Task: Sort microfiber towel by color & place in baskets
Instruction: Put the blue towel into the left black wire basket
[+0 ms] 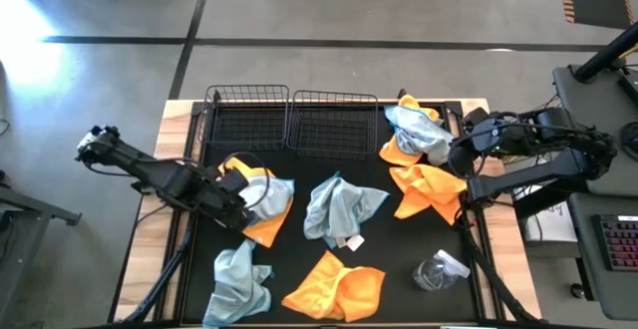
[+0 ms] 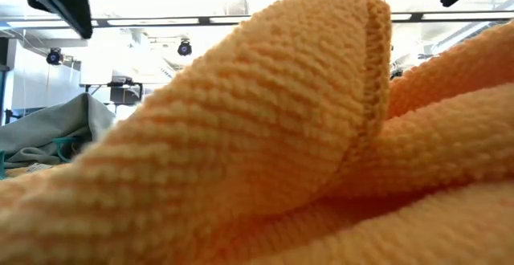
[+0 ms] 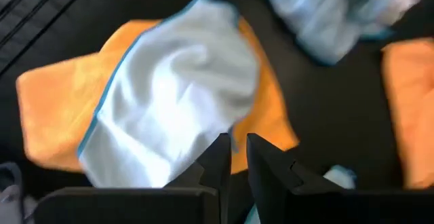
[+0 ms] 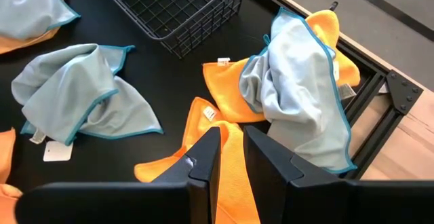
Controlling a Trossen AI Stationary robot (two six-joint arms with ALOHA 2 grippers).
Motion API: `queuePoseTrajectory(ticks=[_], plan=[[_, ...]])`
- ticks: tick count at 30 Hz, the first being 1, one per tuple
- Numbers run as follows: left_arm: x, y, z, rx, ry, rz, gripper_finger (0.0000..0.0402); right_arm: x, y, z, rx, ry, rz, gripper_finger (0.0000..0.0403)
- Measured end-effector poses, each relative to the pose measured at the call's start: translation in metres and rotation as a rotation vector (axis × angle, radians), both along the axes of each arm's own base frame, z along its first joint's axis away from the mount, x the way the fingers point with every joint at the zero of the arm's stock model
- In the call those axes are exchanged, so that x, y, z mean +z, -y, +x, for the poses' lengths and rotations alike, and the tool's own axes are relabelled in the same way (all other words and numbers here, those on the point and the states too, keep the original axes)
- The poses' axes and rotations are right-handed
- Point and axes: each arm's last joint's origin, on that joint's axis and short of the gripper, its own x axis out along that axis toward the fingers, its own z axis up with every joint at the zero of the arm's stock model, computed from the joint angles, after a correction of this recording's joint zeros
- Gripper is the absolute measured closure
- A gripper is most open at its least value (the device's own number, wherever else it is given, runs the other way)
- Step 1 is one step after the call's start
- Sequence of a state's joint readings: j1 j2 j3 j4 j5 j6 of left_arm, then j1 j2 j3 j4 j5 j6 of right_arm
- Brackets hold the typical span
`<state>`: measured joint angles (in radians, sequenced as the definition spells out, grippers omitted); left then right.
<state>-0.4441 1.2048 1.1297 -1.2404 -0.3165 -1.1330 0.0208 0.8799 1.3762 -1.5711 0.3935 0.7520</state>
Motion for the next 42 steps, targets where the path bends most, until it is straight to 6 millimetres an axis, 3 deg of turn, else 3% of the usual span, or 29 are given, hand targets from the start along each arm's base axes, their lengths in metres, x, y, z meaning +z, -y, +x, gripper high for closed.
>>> queuePoseTrajectory(ticks=[26, 42], plan=[[-0.08, 0.007, 0.056, 0.122, -0.39, 0.143, 0.0367, 0.0, 0.0, -0.001, 0.055, -0.017, -0.005, 0.0344], [-0.095, 0.006, 0.063, 0.036, -0.49, 0.153, 0.0367, 0.0, -0.001, 0.0, -0.007, 0.008, 0.045, 0.0344]])
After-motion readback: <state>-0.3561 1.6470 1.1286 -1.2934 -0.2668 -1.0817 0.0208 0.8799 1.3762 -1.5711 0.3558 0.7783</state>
